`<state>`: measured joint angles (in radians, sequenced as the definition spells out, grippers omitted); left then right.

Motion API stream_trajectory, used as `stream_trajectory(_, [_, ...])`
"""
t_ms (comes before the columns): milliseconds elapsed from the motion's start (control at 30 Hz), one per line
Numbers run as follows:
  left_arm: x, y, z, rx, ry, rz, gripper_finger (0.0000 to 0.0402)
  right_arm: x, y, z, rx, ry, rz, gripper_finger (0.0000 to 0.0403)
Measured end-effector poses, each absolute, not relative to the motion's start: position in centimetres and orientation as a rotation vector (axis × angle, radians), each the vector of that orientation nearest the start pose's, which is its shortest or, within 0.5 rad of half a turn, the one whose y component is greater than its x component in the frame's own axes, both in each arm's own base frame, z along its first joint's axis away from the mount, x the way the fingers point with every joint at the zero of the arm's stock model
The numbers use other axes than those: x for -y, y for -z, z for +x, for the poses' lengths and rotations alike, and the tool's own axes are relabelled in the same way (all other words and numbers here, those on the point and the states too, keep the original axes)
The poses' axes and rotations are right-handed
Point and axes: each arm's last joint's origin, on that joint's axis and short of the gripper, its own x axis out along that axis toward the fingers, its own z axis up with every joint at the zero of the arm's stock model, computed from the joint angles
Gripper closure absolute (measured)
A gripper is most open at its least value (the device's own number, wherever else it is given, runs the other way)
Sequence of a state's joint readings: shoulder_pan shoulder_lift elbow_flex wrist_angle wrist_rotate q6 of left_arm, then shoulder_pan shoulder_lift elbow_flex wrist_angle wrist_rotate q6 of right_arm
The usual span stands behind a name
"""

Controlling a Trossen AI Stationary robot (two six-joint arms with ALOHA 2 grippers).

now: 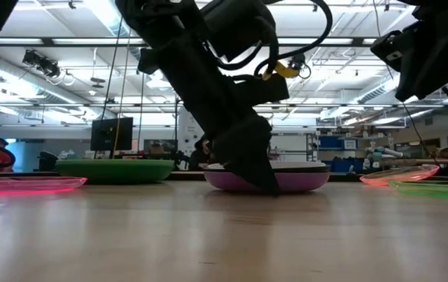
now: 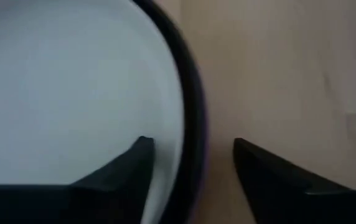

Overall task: Stack plastic plates
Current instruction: Stack the stacked plates on top of the green plate

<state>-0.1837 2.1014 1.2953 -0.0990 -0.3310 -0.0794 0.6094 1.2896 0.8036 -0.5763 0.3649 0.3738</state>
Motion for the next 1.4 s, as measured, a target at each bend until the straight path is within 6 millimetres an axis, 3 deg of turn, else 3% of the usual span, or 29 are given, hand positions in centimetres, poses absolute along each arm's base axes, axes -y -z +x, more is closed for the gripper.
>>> stream_trajectory(300, [5.9, -12.8, 42.3, -0.847, -0.307, 0.191, 0.0362, -12.7, -21.2, 20.0, -0.966, -0.037, -0.147, 0.0312])
stream_trajectory(433, [5.8, -14.5, 42.6, -0.878, -0.371, 0.231, 0.0362, -12.7, -21.0, 20.0, -0.957, -0.040, -0.145, 0.0312])
stream_trajectory(533, [5.6, -17.4, 42.4, -0.894, -0.445, 0.254, 0.0361, -12.6, -20.1, 19.9, -0.944, -0.053, -0.144, 0.0312])
stream_trajectory(667, [4.6, -20.6, 40.5, -0.975, -0.562, 0.284, 0.0356, -12.6, -18.5, 19.7, -0.917, -0.092, -0.104, 0.0312])
stream_trajectory(833, [2.1, -22.4, 37.4, -1.015, -0.676, 0.199, 0.0357, -12.8, -17.6, 19.3, -0.875, -0.096, -0.063, 0.0312])
stream_trajectory(1067, [-1.9, -22.0, 31.0, -1.016, -0.875, 0.005, 0.0357, -13.8, -17.2, 18.4, -0.830, -0.084, -0.134, 0.0319])
stream_trajectory(1200, [-4.6, -20.5, 27.7, -1.010, -1.033, -0.137, 0.0357, -14.0, -17.3, 18.4, -0.816, -0.092, -0.122, 0.0319])
stream_trajectory(1400, [-8.3, -17.7, 25.9, -1.016, -1.079, -0.295, 0.0357, -13.9, -17.5, 18.8, -0.779, -0.071, -0.117, 0.0319])
